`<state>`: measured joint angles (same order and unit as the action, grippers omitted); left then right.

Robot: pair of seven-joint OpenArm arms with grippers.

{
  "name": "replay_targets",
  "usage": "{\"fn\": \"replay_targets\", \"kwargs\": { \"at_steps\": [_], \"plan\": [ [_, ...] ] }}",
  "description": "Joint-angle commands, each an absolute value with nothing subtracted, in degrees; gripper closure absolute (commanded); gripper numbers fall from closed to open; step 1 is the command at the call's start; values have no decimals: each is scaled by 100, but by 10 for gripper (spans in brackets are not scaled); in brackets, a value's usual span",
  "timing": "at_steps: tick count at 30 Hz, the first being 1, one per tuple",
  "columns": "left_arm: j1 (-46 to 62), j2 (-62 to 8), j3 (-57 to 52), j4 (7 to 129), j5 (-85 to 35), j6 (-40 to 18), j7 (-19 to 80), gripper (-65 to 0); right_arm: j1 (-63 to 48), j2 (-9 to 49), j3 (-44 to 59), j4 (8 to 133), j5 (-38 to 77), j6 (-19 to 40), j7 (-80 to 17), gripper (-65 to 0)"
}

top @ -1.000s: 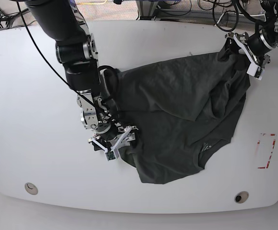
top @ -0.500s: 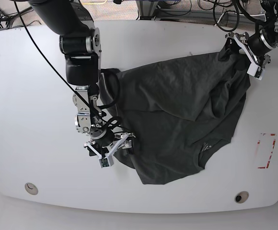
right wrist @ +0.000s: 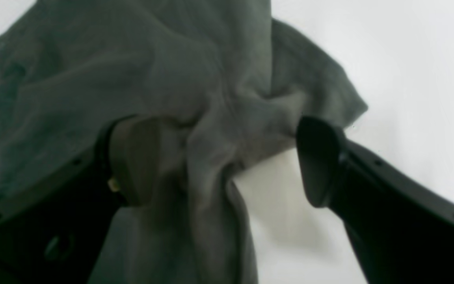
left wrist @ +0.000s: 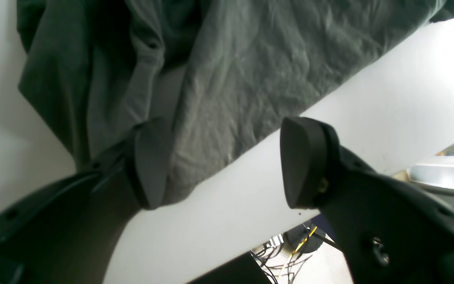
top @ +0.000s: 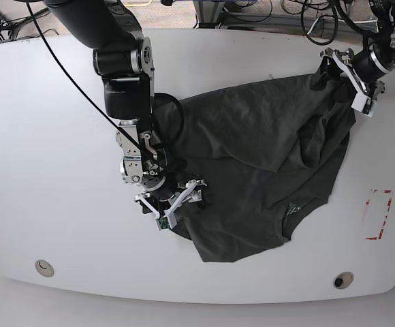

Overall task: Fold the T-shirt properly
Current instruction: 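Regrasp the shirt edges with both grippers at opposite corners, then lift and shake the shirt between both grippers, then lay it down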

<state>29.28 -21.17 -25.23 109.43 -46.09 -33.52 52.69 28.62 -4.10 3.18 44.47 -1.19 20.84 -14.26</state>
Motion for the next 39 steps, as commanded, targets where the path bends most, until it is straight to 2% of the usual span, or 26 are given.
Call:
{"fn": "replay_targets", "kwargs": {
  "at_steps": [1, 4, 10, 13, 21, 24, 25, 28, 39],
  "plan": [
    [2905, -2193, -2580, 11011, -4681, -3380, 5138, -403, 3046, -435, 312, 4365, -84, 2079, -1156, -499],
    [2905, -2193, -2607, 11002, -4681, -3363, 5138, -403, 3055, -426, 303, 4171, -92, 2079, -1059, -487],
    [2870, -2070, -3266, 10879, -4673, -3345, 5130, -403, 3064, -409, 303, 4004, -92, 2079, -1033, -330],
    [2659, -1895, -3582, 10668, -4673, -3345, 5130, -404, 3064, -409, 303, 4004, -92, 2079, -1033, -273],
    [2352, -1833, -3846, 9947, -4673, -3345, 5138, -406, 3064, -409, 303, 4022, -101, 2079, -1033, -236],
    [2264, -1842, -3837, 9692, -4673, -3345, 5138, -404, 3064, -409, 303, 4022, -101, 2079, -1042, -155],
    [2211, -1842, -3864, 9569, -4673, -3345, 5138, -404, 3064, -409, 303, 4022, -101, 2079, -1042, -97],
    [2105, -1851, -3881, 9341, -4664, -3345, 5138, -404, 3064, -409, 303, 4022, -101, 2079, -1051, -2],
    [1684, -1938, -3793, 8664, -4031, -3538, 5121, -406, 3046, -409, 303, 4022, -101, 2079, -1051, -22]
  ]
}}
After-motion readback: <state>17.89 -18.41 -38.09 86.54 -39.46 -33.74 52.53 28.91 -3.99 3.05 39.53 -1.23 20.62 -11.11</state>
